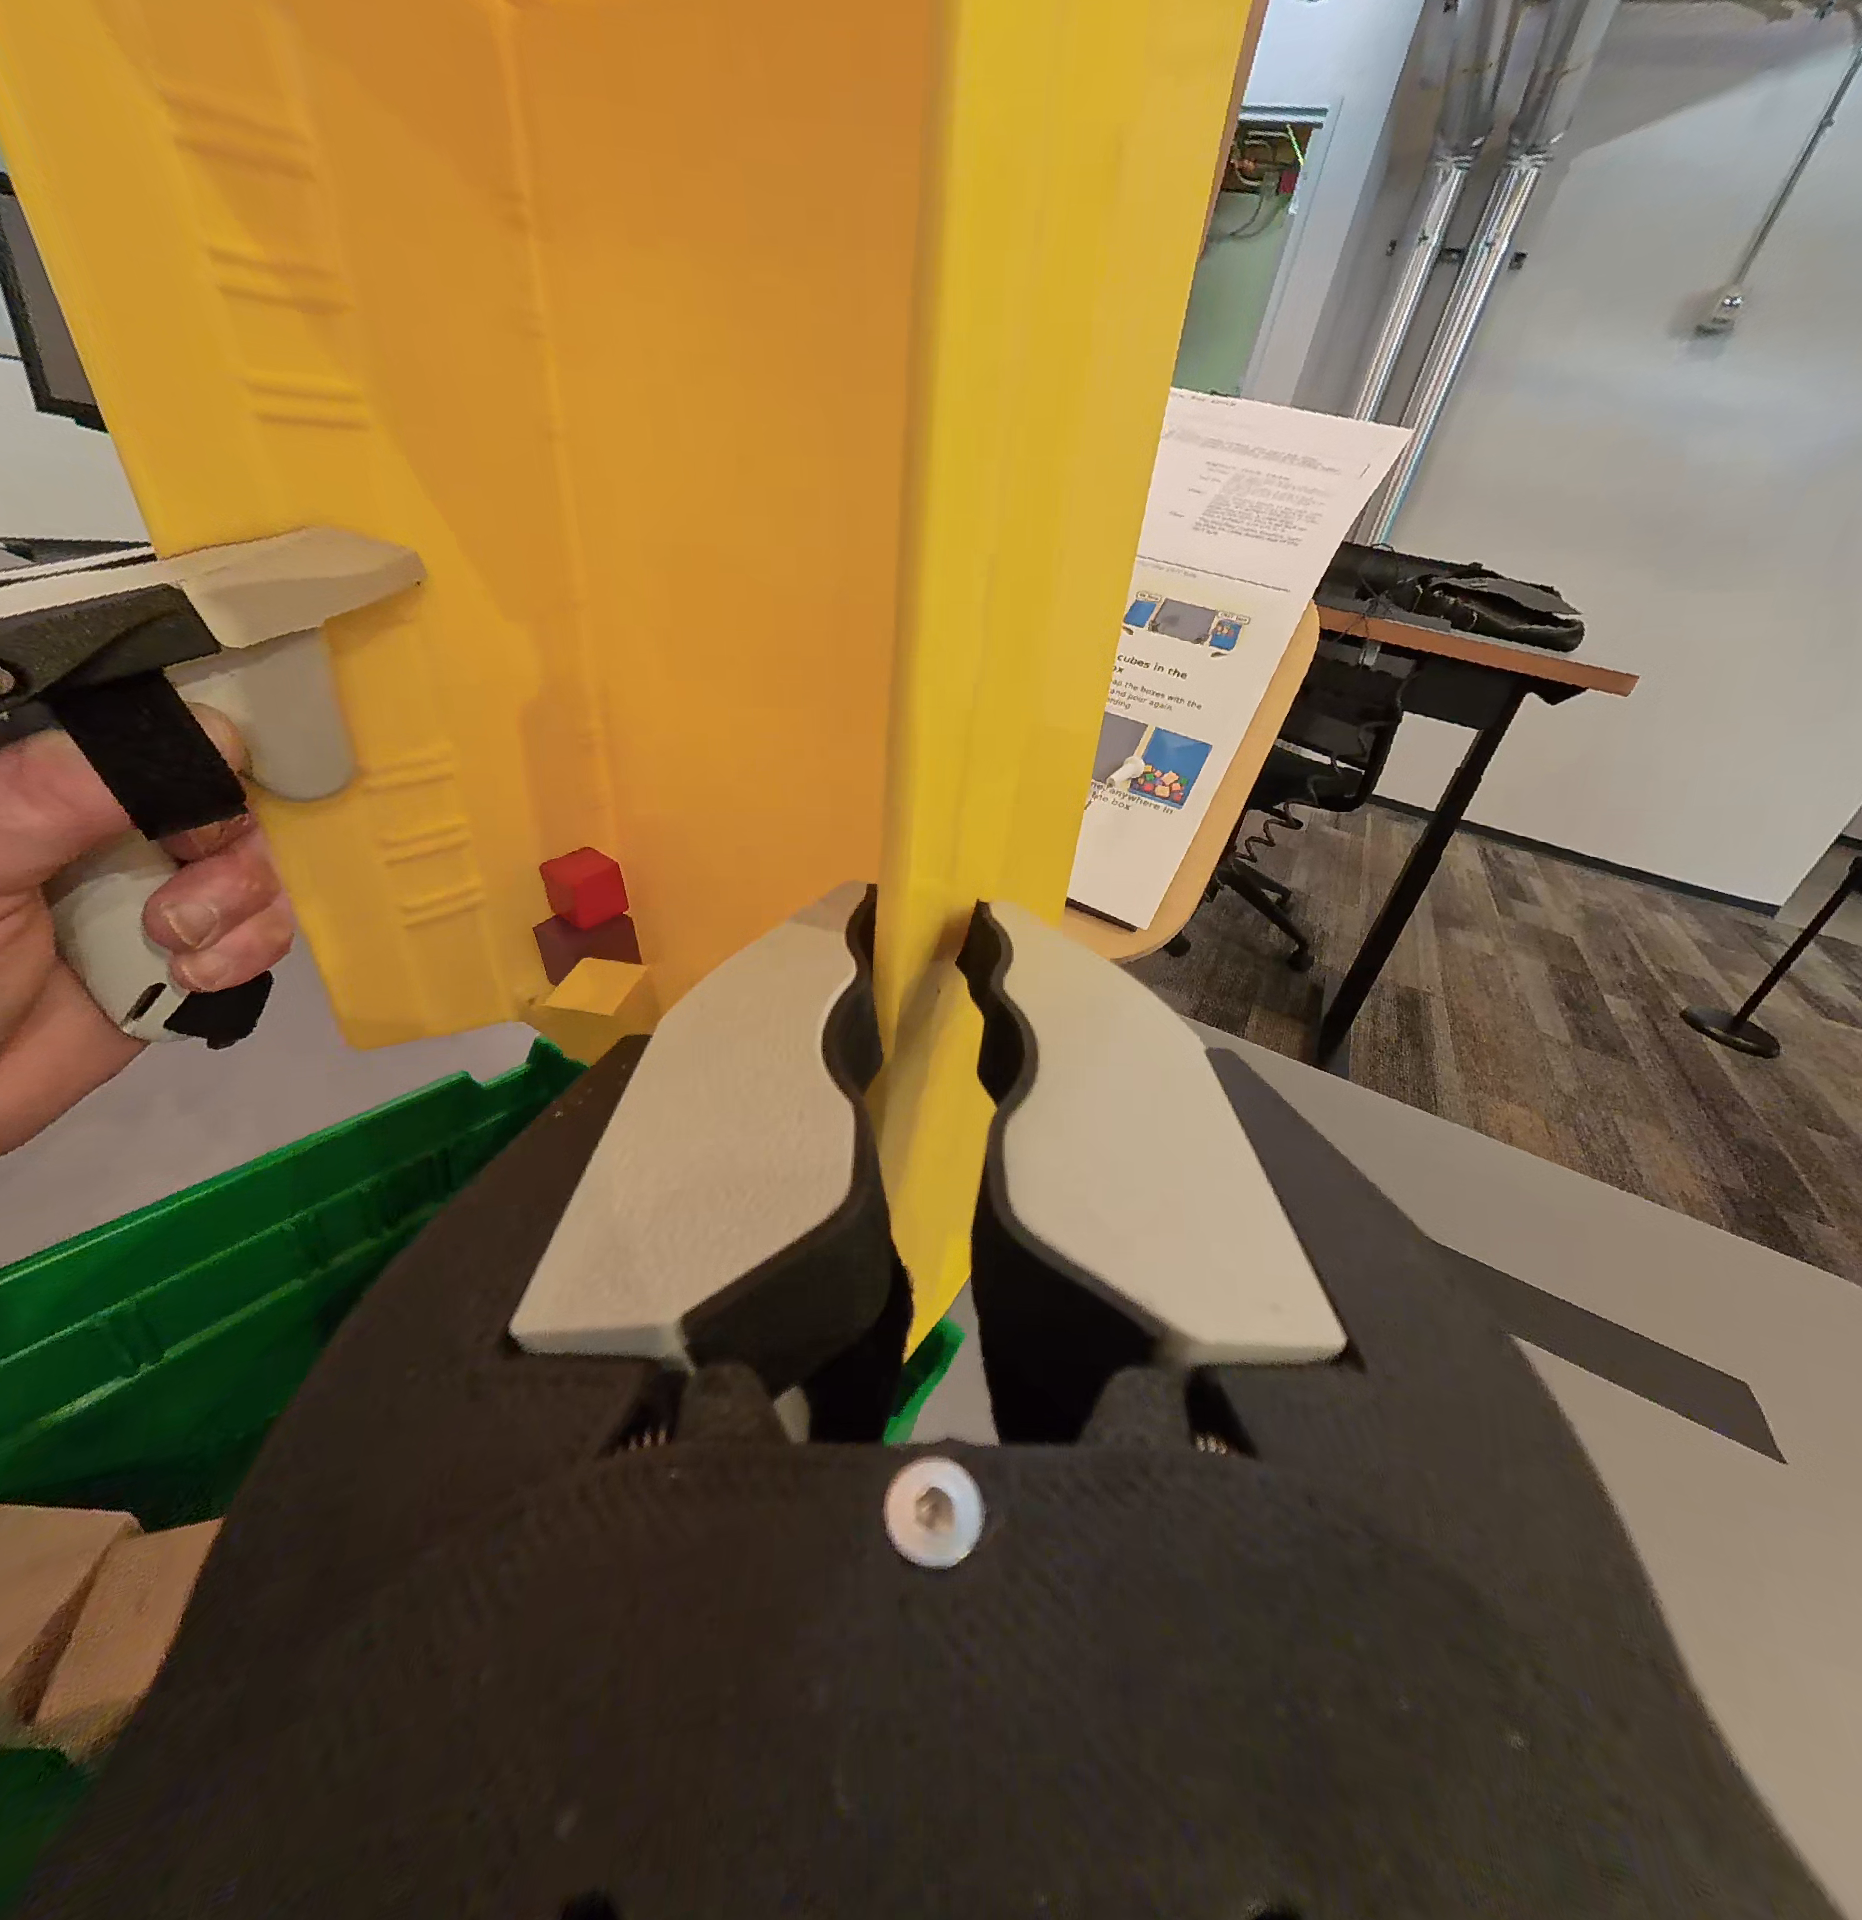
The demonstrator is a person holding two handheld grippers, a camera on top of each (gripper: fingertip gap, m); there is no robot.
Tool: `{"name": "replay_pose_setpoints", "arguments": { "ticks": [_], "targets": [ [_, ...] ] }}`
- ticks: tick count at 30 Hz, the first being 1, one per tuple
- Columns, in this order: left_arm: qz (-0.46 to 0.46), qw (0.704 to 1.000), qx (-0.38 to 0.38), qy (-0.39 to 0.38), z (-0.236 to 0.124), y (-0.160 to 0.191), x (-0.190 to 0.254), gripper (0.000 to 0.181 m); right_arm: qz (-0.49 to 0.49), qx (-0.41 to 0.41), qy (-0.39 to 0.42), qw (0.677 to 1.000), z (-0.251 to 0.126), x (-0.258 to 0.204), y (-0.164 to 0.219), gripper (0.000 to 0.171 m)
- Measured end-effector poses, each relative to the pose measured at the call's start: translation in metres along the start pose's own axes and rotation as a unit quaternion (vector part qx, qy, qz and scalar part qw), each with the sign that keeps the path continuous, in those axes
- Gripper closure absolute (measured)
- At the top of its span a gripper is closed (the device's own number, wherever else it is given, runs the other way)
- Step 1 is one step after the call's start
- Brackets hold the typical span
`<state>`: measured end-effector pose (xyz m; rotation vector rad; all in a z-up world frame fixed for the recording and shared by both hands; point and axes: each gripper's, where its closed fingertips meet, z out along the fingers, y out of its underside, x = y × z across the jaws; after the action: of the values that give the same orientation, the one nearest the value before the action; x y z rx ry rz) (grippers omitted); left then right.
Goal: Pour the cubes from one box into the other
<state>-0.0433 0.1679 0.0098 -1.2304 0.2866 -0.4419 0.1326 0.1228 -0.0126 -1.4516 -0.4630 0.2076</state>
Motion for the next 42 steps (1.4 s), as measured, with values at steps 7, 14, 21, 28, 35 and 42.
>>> {"name": "replay_pose_setpoints", "arguments": {
  "ticks": [7, 14, 21, 28, 35, 42],
  "targets": [
    [-0.007, 1.000, 0.018, 0.000, -0.002, -0.007, 0.001, 0.175, -0.015, 0.017, 0.001, 1.000, -0.009, -0.006, -0.015, 0.161],
    [-0.006, 1.000, 0.022, 0.003, -0.002, -0.008, 0.006, 0.175, -0.023, 0.018, 0.006, 1.000, -0.012, -0.001, -0.014, 0.161],
    [-0.004, 1.000, 0.025, 0.005, -0.001, -0.014, 0.011, 0.174, -0.019, 0.022, 0.005, 1.000, -0.015, 0.001, -0.018, 0.161],
    [0.001, 1.000, 0.022, 0.005, -0.002, -0.015, 0.012, 0.174, -0.019, 0.022, 0.003, 1.000, -0.016, 0.001, -0.018, 0.161],
    [0.006, 1.000, 0.005, 0.003, 0.000, -0.023, 0.010, 0.175, -0.010, 0.016, -0.007, 1.000, -0.017, 0.000, -0.026, 0.160],
    [0.034, 0.997, -0.063, 0.009, 0.002, -0.030, -0.007, 0.174, -0.008, -0.011, -0.042, 0.999, -0.009, -0.015, -0.044, 0.156]
  ]
}}
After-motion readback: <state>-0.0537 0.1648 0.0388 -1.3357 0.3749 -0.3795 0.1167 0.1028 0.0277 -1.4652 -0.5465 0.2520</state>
